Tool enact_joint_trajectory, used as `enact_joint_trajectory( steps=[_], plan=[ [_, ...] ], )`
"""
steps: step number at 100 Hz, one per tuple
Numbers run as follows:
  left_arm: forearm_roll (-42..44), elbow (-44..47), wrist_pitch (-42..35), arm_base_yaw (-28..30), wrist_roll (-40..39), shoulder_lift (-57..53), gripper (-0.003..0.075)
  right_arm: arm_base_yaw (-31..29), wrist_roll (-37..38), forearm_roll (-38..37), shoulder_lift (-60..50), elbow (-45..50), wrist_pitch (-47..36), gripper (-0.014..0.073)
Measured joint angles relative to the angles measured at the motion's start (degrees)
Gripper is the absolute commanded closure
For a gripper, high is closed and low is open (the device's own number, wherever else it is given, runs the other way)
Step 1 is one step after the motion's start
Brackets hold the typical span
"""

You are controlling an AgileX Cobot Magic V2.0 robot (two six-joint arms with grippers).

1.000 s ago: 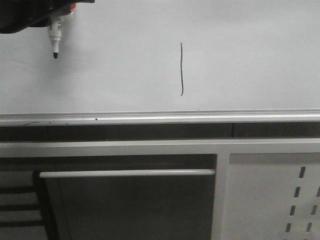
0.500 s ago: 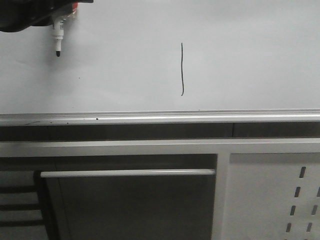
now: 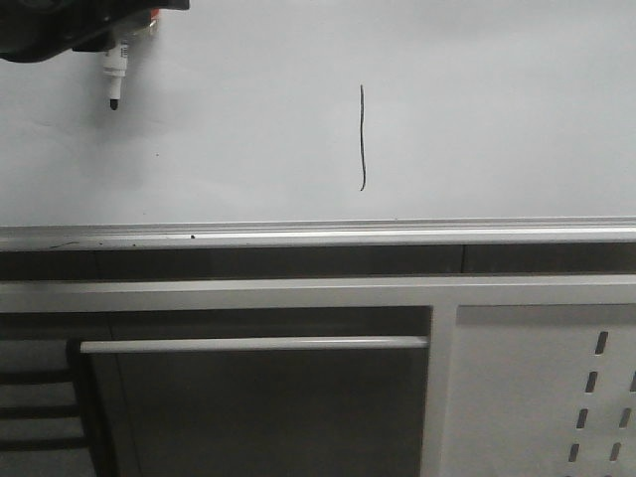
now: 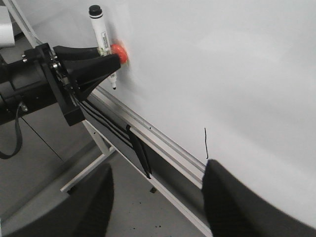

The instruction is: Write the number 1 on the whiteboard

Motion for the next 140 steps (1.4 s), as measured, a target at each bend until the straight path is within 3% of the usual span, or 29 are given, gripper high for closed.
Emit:
enact_joint_trajectory(
  steps=[7, 12, 48, 72, 79, 86, 93, 101, 108, 122, 140],
  plan=[
    [0.0, 0.0, -0.1, 0.2, 0.0, 0.0, 0.0254, 0.0, 0.0, 0.0, 0.0, 0.0, 0.0, 0.0229],
    [0.0, 0.0, -0.3, 0.2, 0.0, 0.0, 0.0233, 0.0, 0.0, 0.0, 0.0, 0.0, 0.0, 0.0229],
    [-0.4, 1.0, 5.5, 0.3, 0.0, -2.3, 0.0235, 0.0, 0.1, -0.4, 0.0, 0.0, -0.1, 0.0229],
    [-0.4, 5.7, 10.8, 0.3, 0.1, -14.5, 0.0238, 0.0, 1.4, -0.5, 0.0, 0.1, -0.1, 0.0234],
    [-0.4, 7.0, 12.0, 0.3, 0.2, -19.3, 0.0248, 0.0, 2.7, -0.5, -0.1, 0.1, -0.6, 0.0291],
    [-0.4, 8.2, 13.4, 0.3, 2.0, -24.1, 0.0284, 0.0, 3.8, -0.5, -0.8, 0.5, -1.7, 0.0384],
    [-0.8, 9.0, 14.7, 0.3, 5.4, -28.7, 0.0379, 0.0, 4.8, -0.5, -2.2, 1.7, -3.8, 0.0514],
    [-2.5, 9.5, 17.0, 0.5, 10.6, -33.4, 0.0573, 0.0, 5.2, -0.5, -5.0, 4.1, -6.8, 0.0661],
    [-4.8, 9.5, 19.3, 0.6, 15.7, -37.2, 0.0739, 0.0, 5.3, -0.5, -8.3, 7.4, -10.0, 0.0657],
    [-9.6, 9.6, 24.7, 0.6, 23.1, -43.4, 0.0741, 0.0, 5.4, -0.5, -16.8, 15.8, -17.2, 0.0657],
    [-10.8, 11.6, 31.8, 0.6, 25.1, -50.6, 0.0741, 0.0, 5.4, -0.3, -30.9, 28.4, -22.9, 0.0657]
  ],
)
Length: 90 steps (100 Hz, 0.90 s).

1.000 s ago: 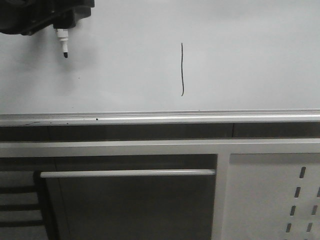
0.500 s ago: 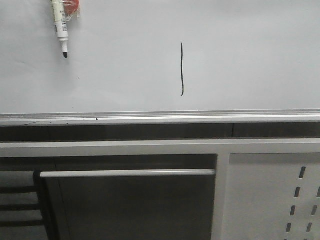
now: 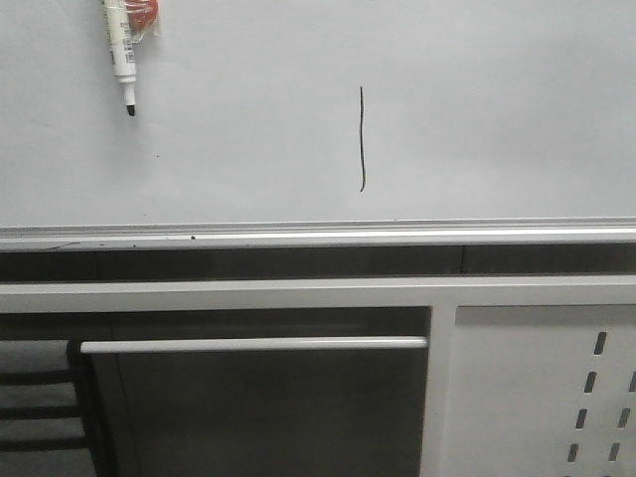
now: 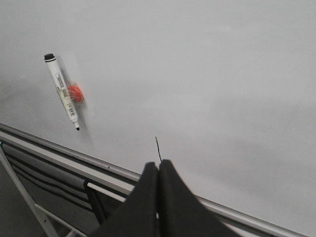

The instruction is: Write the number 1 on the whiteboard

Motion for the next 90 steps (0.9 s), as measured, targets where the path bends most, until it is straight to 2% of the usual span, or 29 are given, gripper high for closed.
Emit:
enact_joint_trajectory(
  steps=[23, 35, 51, 90],
  plan=[
    [-0.1, 7.8, 1.7, 0.0, 0.3, -10.5, 0.0741, 0.0, 0.0, 0.3, -17.8, 15.0, -1.7, 0.0657],
    [-0.9, 11.4, 1.7, 0.0, 0.3, -15.5, 0.0741, 0.0, 0.0, 2.7, -24.6, 19.4, -3.2, 0.0657],
    [-1.3, 12.6, 1.6, 0.0, 0.5, -18.0, 0.0741, 0.0, 0.0, 3.4, -25.7, 22.3, -5.2, 0.0657],
    [-1.6, 12.6, 1.5, 0.0, 0.5, -18.0, 0.0741, 0.0, 0.1, 3.7, -25.7, 22.5, -5.3, 0.0657]
  ],
)
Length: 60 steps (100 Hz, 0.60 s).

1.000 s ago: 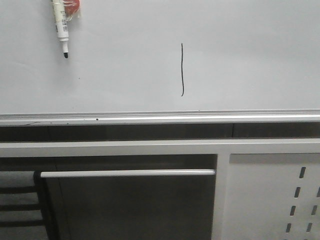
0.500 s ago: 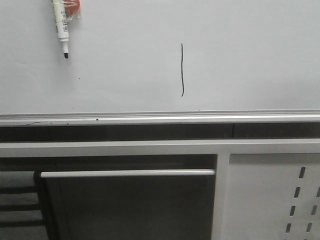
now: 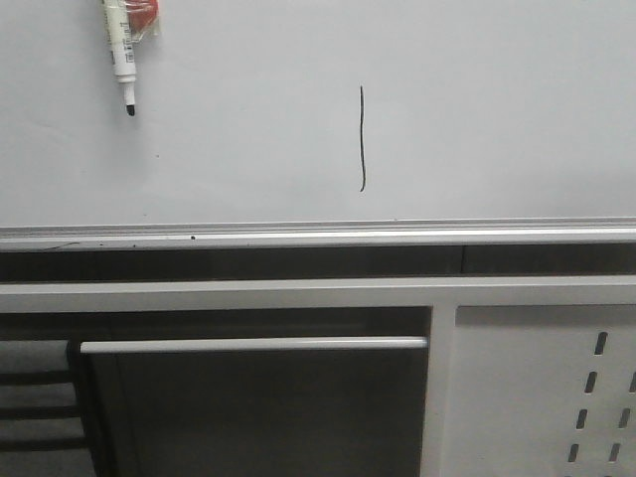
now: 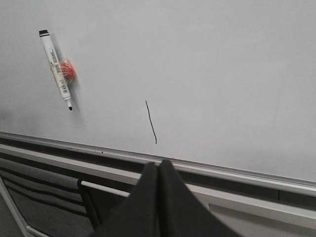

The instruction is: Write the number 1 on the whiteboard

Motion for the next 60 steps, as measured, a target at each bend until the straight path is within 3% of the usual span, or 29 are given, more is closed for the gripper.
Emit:
enact_joint_trajectory(
  steps=[50, 60],
  plan=[
    [0.1, 0.0, 0.0, 0.0, 0.0, 0.0, 0.0741, 0.0, 0.0, 0.1, 0.0, 0.0, 0.0, 0.0657],
    [5.1, 0.1, 0.0, 1.1, -2.4, 0.0, 0.0741, 0.0, 0.0, 0.1, 0.0, 0.0, 0.0, 0.0657]
  ],
)
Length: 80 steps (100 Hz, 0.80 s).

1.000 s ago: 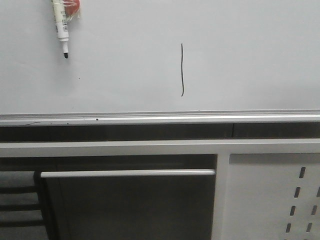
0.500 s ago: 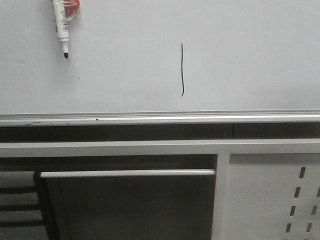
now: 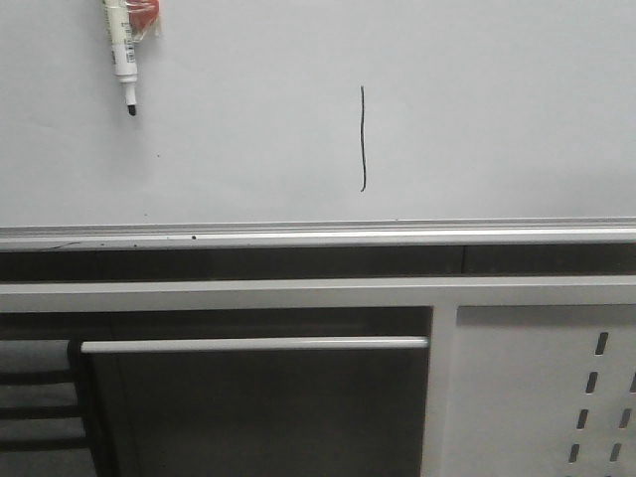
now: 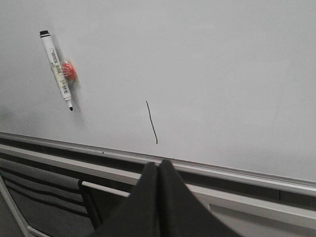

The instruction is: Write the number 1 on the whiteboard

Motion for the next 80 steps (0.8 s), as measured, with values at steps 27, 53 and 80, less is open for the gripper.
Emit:
enact_joint_trajectory(
  steps=[27, 53, 80],
  plan=[
    [32.2, 5.6, 1.1, 19.7, -34.2, 0.3, 0.0741, 0.0, 0.0, 0.0, 0.0, 0.0, 0.0, 0.0657],
    [43.1, 10.9, 12.2, 33.7, -46.2, -8.4, 0.0741, 0.0, 0.0, 0.0, 0.0, 0.0, 0.0, 0.0657],
    [45.1, 11.0, 15.0, 37.0, -49.5, -8.5, 0.0741, 0.0, 0.0, 0.0, -0.1, 0.0, 0.0, 0.0657]
  ],
)
